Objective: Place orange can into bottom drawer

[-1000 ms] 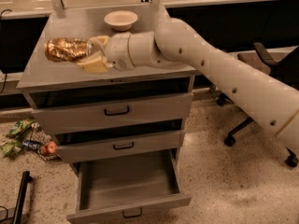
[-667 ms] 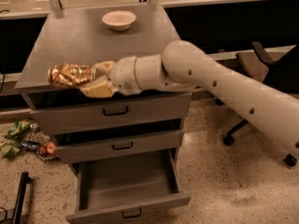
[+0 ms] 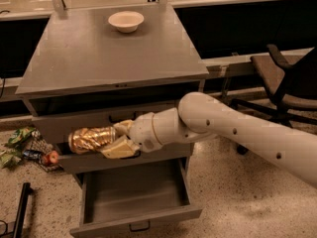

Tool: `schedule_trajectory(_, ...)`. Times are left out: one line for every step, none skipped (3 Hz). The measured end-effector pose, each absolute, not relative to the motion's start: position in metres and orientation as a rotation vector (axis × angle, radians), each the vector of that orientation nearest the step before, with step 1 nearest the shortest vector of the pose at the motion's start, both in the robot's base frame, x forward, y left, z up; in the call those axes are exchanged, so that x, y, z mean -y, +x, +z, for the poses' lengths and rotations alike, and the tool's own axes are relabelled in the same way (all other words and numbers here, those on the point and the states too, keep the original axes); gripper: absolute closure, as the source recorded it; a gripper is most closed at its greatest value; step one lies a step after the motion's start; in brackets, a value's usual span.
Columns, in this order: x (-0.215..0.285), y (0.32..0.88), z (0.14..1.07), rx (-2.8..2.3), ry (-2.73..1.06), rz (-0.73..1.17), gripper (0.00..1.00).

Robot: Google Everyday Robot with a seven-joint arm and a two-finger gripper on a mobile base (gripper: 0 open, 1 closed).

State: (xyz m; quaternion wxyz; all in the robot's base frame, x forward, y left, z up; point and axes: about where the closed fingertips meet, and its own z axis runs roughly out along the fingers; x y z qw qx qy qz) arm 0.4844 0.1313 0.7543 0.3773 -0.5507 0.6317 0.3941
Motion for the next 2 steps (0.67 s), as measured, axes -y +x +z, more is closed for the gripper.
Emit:
schedule_trajectory(-0.128, 0.478, 0.742, -1.641, -1.416, 1.016, 1.0)
schedule_trajectory(-0.127, 0.476, 0.718, -1.677, -1.334, 1.07, 1.0)
